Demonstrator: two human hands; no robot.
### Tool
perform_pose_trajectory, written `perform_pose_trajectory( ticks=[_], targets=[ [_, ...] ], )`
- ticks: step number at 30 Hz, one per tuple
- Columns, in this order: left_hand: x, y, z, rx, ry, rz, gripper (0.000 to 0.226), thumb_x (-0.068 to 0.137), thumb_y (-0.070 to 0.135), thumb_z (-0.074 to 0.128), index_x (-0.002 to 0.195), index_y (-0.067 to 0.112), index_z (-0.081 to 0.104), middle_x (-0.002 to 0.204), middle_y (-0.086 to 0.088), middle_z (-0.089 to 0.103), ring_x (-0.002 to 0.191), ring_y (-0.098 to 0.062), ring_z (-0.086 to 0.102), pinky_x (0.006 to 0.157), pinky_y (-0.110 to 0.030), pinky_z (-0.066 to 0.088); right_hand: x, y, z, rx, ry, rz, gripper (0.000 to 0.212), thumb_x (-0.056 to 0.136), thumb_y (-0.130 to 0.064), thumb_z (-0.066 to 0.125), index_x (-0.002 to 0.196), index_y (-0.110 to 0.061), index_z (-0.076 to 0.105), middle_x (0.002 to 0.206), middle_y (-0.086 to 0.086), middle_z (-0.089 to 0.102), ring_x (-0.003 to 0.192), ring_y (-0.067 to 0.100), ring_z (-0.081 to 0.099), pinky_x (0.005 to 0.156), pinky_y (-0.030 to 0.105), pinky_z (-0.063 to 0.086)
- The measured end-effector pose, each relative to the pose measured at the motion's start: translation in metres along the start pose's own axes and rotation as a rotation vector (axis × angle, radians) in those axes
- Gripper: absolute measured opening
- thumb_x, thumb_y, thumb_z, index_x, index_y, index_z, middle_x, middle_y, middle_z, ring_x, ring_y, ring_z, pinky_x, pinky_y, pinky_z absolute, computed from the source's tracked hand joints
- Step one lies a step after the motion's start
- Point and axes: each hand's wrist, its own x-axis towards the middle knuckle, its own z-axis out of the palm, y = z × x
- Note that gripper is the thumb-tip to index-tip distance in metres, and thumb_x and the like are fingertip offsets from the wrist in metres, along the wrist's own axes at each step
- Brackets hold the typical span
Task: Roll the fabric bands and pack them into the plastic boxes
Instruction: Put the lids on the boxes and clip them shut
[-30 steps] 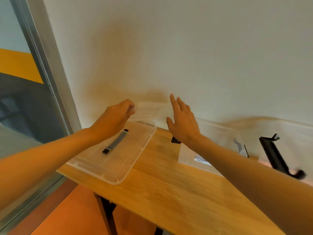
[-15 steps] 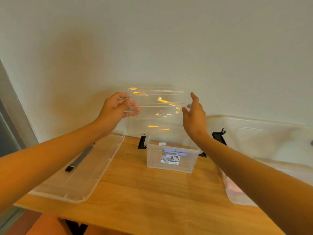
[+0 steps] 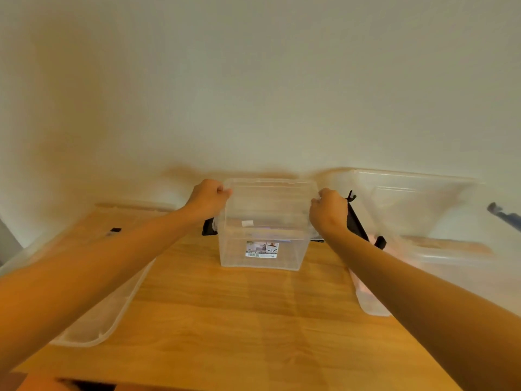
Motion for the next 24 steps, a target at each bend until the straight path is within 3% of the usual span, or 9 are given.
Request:
perform_pose_trajectory(
  ticks=[3, 8, 12, 14, 16, 18, 20, 22, 24],
  targets=[
    [0.006, -0.005, 0.0, 0.131, 0.007, 0.001, 0.043, 0.104, 0.022, 0.05, 0.064, 0.014, 0.037, 0.059, -0.004, 0.034, 0.057, -0.02, 0.036, 0.053, -0.03, 0.029, 0.0, 0.003, 0.013, -0.029, -0.013, 0.003, 0.02, 0.1, -0.013, 0.049, 0.112, -0.001, 0.059, 0.112, 0.024, 0.06, 0.107, 0.042, 0.058, 0.088, 0.044, 0.046],
    [0.009, -0.017, -0.001, 0.171, -0.058, 0.009, 0.049, 0.106, 0.028, 0.048, 0.06, 0.014, 0.036, 0.057, -0.004, 0.032, 0.055, -0.019, 0.033, 0.054, -0.031, 0.027, 0.004, 0.005, 0.022, -0.053, -0.06, 0.006, 0.023, 0.101, -0.007, 0.05, 0.12, 0.003, 0.058, 0.125, 0.022, 0.053, 0.114, 0.04, 0.054, 0.087, 0.037, 0.043],
    [0.014, -0.02, 0.007, 0.146, -0.04, -0.029, 0.051, 0.107, 0.032, 0.044, 0.061, 0.014, 0.037, 0.056, -0.004, 0.034, 0.053, -0.019, 0.034, 0.058, -0.032, 0.03, 0.01, 0.007, 0.022, -0.066, -0.086, 0.029, 0.023, 0.105, -0.004, 0.047, 0.083, -0.005, 0.053, 0.08, 0.006, 0.051, 0.077, 0.03, 0.056, 0.059, 0.03, 0.041],
    [0.015, -0.018, 0.01, 0.149, -0.043, -0.039, 0.052, 0.108, 0.034, 0.042, 0.06, 0.014, 0.036, 0.056, -0.003, 0.034, 0.054, -0.018, 0.035, 0.056, -0.032, 0.03, 0.01, 0.008, 0.024, -0.052, -0.103, 0.032, 0.019, 0.107, -0.007, 0.044, 0.105, 0.0, 0.062, 0.1, 0.014, 0.063, 0.095, 0.036, 0.062, 0.073, 0.034, 0.047],
    [0.013, -0.017, 0.01, 0.153, -0.064, -0.054, 0.052, 0.108, 0.036, 0.039, 0.063, 0.011, 0.046, 0.061, -0.005, 0.045, 0.061, -0.022, 0.046, 0.058, -0.031, 0.034, 0.008, 0.011, 0.025, 0.019, -0.092, 0.052, 0.035, 0.109, -0.014, 0.042, 0.139, -0.001, 0.055, 0.133, 0.02, 0.062, 0.116, 0.036, 0.061, 0.083, 0.033, 0.045],
    [0.014, -0.021, 0.008, 0.182, -0.086, -0.057, 0.048, 0.108, 0.04, 0.038, 0.094, 0.007, 0.07, 0.096, -0.01, 0.068, 0.094, -0.03, 0.062, 0.08, -0.033, 0.047, 0.004, 0.013, 0.027, 0.078, -0.086, 0.075, 0.042, 0.11, -0.019, 0.04, 0.15, -0.01, 0.047, 0.144, 0.017, 0.055, 0.115, 0.032, 0.061, 0.081, 0.03, 0.045],
    [0.014, -0.025, 0.005, 0.172, -0.082, -0.095, 0.05, 0.106, 0.049, 0.039, 0.131, 0.014, 0.064, 0.14, -0.009, 0.058, 0.131, -0.032, 0.051, 0.108, -0.044, 0.042, 0.003, 0.015, 0.028, 0.113, -0.1, 0.074, 0.043, 0.11, -0.023, 0.038, 0.153, -0.018, 0.046, 0.146, 0.017, 0.053, 0.108, 0.031, 0.063, 0.082, 0.035, 0.05],
    [0.007, -0.024, 0.003, 0.116, -0.12, -0.163, 0.06, 0.102, 0.057, 0.039, 0.149, 0.02, 0.046, 0.157, -0.007, 0.04, 0.144, -0.031, 0.037, 0.116, -0.048, 0.035, 0.002, 0.014, 0.027, 0.084, -0.128, 0.094, 0.046, 0.109, -0.031, 0.035, 0.155, -0.029, 0.041, 0.149, 0.018, 0.048, 0.111, 0.035, 0.063, 0.093, 0.045, 0.055],
    [-0.001, -0.021, 0.003, 0.044, -0.185, -0.266, 0.074, 0.099, 0.062, 0.043, 0.159, 0.022, 0.025, 0.163, -0.005, 0.029, 0.144, -0.034, 0.037, 0.107, -0.046, 0.045, -0.001, 0.012, 0.024, 0.079, -0.177, 0.136, 0.048, 0.11, -0.035, 0.031, 0.158, -0.034, 0.032, 0.154, 0.018, 0.043, 0.116, 0.036, 0.061, 0.096, 0.045, 0.053]
  ],
)
